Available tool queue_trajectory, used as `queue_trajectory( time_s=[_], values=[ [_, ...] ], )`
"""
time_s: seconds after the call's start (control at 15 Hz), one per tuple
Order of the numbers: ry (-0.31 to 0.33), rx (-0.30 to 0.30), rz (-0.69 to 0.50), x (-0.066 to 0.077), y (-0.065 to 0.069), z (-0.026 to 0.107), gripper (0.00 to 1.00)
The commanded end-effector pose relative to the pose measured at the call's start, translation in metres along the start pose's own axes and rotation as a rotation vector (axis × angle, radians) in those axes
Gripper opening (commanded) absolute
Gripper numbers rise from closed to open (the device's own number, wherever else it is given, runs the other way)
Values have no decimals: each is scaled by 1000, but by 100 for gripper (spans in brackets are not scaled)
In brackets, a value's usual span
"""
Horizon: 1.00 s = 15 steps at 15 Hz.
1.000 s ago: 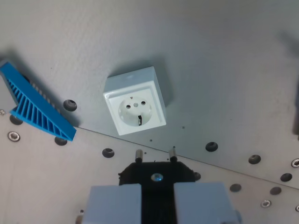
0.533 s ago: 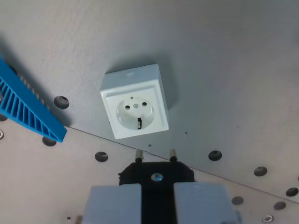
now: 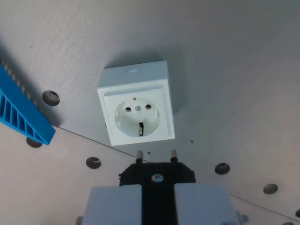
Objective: Move above the white socket
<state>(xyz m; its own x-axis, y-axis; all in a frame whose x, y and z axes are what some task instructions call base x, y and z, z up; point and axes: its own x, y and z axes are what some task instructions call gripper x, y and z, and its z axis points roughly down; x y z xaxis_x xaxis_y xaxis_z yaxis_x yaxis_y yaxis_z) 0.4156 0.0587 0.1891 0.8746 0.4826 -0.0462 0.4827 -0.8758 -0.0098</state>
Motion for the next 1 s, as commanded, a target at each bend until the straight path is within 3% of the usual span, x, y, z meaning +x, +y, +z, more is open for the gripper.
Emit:
queue_trajectory(
  time_s=[0.07, 0.53, 1.0],
  values=[
    [76, -52, -109, -5, -4, 17, 0],
    [66, -60, -140, -14, -9, 49, 0],
    [71, -70, -149, -23, -14, 69, 0]
  ],
)
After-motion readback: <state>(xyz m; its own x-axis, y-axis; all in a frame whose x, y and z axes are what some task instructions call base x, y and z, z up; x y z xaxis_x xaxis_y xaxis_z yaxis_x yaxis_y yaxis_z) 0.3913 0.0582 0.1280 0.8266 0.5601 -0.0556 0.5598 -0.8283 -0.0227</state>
